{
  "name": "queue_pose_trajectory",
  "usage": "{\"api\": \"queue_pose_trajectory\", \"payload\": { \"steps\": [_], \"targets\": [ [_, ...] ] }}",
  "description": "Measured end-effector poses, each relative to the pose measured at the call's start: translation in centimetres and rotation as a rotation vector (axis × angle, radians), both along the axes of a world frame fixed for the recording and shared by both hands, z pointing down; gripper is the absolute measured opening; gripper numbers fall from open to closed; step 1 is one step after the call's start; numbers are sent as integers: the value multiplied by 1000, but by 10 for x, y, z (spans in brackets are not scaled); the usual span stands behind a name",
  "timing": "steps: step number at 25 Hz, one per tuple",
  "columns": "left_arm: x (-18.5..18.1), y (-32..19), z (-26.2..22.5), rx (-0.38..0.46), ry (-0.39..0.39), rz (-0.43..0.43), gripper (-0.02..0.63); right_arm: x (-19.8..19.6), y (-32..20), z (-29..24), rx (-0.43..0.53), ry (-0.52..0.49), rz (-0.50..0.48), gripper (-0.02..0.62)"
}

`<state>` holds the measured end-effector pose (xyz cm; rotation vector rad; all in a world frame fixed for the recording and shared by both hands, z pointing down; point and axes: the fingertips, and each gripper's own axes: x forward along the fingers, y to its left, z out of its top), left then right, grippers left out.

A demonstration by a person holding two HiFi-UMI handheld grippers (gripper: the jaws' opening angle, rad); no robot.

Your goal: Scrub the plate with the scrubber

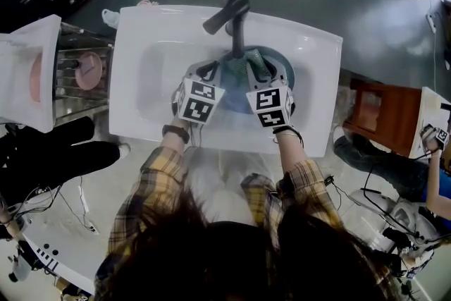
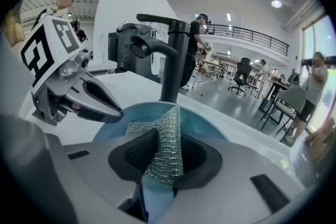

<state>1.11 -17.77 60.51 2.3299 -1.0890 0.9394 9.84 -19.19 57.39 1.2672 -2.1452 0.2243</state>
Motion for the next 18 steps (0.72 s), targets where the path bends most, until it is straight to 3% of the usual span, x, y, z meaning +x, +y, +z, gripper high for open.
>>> {"api": "queue_pose_trajectory", "payload": {
  "steps": [10, 18],
  "targets": [
    [-1, 0, 6, -23, -43, 1, 23, -31, 37, 38, -134, 104, -149, 107],
    [-4, 1, 11, -29, -89, 14, 23, -17, 64, 60, -267, 140, -173, 115]
  ]
}}
